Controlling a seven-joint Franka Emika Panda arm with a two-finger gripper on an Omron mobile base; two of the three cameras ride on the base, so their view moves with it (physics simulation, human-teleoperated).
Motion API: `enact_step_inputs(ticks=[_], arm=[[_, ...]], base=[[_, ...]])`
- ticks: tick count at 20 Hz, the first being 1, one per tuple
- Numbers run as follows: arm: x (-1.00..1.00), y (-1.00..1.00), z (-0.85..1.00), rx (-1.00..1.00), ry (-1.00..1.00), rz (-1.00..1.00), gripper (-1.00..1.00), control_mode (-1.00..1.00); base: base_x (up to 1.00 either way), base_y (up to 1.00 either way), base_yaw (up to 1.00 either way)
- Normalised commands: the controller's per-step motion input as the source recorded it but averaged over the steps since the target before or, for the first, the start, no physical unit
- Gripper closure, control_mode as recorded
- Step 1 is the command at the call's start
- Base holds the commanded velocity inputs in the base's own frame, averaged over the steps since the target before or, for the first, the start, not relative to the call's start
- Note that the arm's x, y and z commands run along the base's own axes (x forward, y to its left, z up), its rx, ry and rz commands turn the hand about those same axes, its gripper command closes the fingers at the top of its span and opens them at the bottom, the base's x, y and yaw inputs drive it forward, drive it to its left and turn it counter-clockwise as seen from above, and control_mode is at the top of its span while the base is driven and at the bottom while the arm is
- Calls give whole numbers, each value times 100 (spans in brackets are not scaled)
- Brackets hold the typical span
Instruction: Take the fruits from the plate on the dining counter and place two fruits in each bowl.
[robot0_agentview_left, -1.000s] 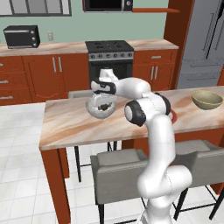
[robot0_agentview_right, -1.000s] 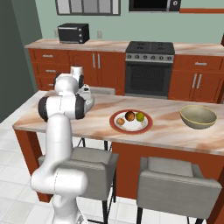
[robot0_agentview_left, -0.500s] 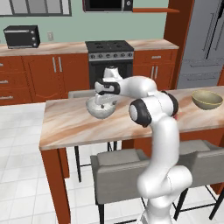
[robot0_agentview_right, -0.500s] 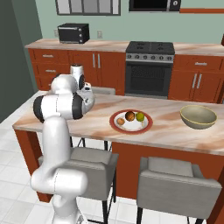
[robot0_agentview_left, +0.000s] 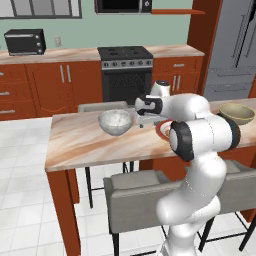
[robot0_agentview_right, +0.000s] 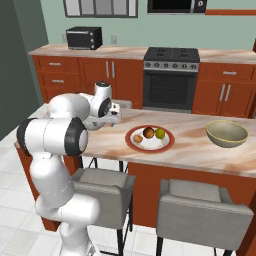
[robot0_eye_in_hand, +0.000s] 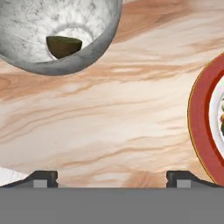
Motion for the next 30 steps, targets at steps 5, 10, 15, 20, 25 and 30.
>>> enact_step_inputs(ticks=[5,10,15,20,25,30], arm=[[-50,-99,0,6,-1,-23,-100,-100],[9,-71,2,5,15,-20,-100,-100],[29,-45,8,5,29,-12,-100,-100],[7,-48,-2,1,12,-9,-100,-100],[5,-16,-33,0,1,-1,-100,-100],[0,8,-27,0,0,0,-100,-100]], base=[[0,0,0],[0,0,0],[0,0,0],[0,0,0],[0,0,0],[0,0,0]])
